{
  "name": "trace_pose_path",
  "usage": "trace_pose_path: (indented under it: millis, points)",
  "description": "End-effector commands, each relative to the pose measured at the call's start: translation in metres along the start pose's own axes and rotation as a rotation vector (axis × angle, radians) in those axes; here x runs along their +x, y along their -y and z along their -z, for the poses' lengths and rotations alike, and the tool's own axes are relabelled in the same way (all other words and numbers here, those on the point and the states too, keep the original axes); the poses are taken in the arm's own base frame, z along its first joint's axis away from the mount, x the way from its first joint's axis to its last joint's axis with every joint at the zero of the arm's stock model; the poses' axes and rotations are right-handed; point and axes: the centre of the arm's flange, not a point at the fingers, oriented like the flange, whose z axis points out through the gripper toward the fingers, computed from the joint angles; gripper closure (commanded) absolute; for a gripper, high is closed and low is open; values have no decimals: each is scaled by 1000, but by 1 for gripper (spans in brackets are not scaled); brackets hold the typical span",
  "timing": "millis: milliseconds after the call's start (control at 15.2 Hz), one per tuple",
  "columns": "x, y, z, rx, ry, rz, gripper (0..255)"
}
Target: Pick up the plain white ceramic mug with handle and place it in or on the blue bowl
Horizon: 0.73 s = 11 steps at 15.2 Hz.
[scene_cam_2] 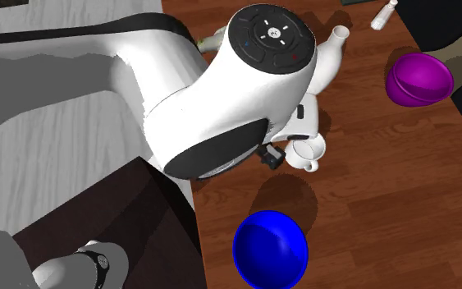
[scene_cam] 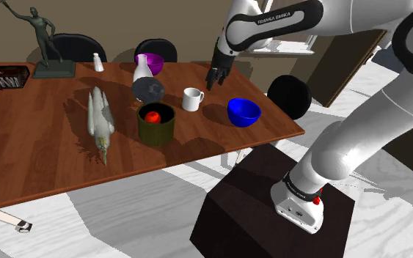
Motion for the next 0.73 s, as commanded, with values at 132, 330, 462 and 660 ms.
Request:
trace_pose_path:
  millis: [132, 330, 462, 660]
  points:
    - [37, -6, -35, -15, 1, 1, 0]
    - [65, -12, -62, -25, 3, 2, 0]
    - [84, -16, -80, -32, 3, 3, 0]
    - [112, -23, -107, -43, 5, 4, 0]
